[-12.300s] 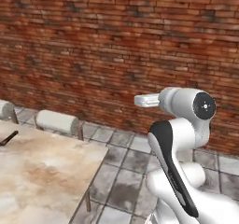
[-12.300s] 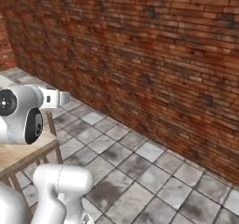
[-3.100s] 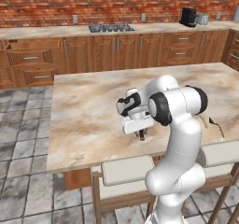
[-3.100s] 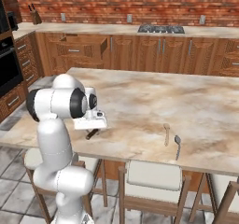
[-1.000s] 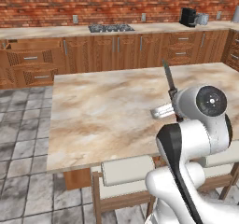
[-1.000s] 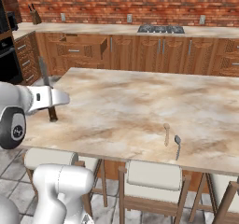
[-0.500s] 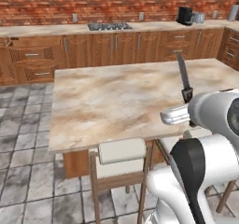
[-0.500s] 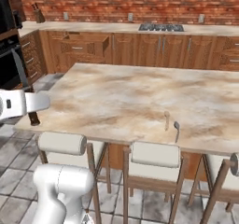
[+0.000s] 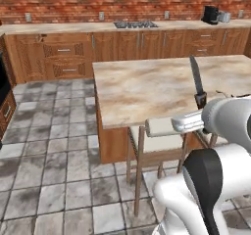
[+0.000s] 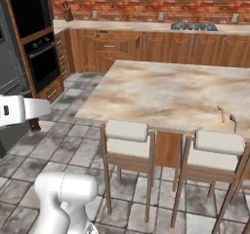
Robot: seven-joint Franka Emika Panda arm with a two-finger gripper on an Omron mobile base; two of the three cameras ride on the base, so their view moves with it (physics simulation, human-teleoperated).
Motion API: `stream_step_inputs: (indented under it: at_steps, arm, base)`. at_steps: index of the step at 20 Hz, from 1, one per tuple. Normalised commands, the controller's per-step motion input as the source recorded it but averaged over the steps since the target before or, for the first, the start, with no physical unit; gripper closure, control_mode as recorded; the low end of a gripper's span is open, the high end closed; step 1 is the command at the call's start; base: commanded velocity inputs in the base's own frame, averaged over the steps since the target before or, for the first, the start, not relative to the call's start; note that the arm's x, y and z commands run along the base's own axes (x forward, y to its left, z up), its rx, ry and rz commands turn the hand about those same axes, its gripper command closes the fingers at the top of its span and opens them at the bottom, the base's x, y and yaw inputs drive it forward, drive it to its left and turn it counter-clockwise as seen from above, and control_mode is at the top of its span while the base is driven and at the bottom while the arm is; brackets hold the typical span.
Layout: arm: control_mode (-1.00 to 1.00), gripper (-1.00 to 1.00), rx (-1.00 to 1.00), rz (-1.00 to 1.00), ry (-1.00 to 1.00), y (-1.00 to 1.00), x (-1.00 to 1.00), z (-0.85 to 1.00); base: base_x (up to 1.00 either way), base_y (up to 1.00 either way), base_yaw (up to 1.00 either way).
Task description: Pick up the metallic utensils from the counter and place them in the open drawer. Make sure not to pick up any wooden utensils.
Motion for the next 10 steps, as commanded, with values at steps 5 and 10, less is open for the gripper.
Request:
stream_step_inputs:
  at_steps: [5,10]
  arm:
    - [1.0,1.0,0.0,0.0,0.0,0.0,0.0,0.0]
    - [1.0,1.0,0.0,0.0,0.0,0.0,0.0,0.0]
  base:
    - [0.23,1.0,0.17]
    - [0.89,1.0,0.03]
